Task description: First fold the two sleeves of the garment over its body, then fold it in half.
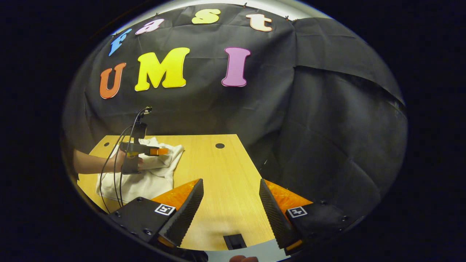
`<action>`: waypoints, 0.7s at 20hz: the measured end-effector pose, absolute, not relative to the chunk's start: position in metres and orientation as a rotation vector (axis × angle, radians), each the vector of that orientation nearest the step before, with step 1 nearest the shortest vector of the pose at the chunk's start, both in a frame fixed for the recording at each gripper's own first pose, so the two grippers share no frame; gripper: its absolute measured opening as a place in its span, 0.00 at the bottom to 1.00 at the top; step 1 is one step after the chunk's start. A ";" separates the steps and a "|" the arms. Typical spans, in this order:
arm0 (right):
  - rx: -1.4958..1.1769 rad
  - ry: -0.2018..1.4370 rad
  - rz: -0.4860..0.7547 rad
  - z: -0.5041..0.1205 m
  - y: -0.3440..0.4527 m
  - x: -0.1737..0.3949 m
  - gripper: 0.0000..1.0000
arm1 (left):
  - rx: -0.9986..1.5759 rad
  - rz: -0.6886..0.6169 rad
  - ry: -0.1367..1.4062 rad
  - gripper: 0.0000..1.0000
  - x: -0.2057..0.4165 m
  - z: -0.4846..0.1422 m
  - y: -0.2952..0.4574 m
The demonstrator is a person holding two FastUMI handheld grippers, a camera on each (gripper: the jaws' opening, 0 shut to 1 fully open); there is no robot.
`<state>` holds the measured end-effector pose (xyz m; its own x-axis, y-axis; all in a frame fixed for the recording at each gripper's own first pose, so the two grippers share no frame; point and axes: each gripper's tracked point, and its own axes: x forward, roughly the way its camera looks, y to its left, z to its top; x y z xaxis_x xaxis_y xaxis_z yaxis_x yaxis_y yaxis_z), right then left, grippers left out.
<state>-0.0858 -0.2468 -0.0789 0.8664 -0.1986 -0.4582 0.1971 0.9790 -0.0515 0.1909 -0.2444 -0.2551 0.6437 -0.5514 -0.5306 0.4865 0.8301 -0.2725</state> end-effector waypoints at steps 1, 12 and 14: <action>-0.001 0.474 -0.191 -0.079 -0.242 -0.080 0.96 | -0.106 -0.577 0.621 0.97 0.189 -0.246 -0.234; 0.033 0.367 0.039 -0.068 -0.147 -0.020 0.96 | -0.108 -0.281 0.386 0.99 0.112 -0.116 -0.072; 0.029 0.378 0.063 -0.074 -0.134 -0.013 0.95 | -0.108 -0.240 0.389 0.98 0.084 -0.110 -0.043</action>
<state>-0.0130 -0.1340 -0.0740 0.9277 0.0665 -0.3675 -0.0557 0.9977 0.0397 0.0837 -0.0432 -0.1102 0.8976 -0.2518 -0.3618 0.2105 0.9660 -0.1501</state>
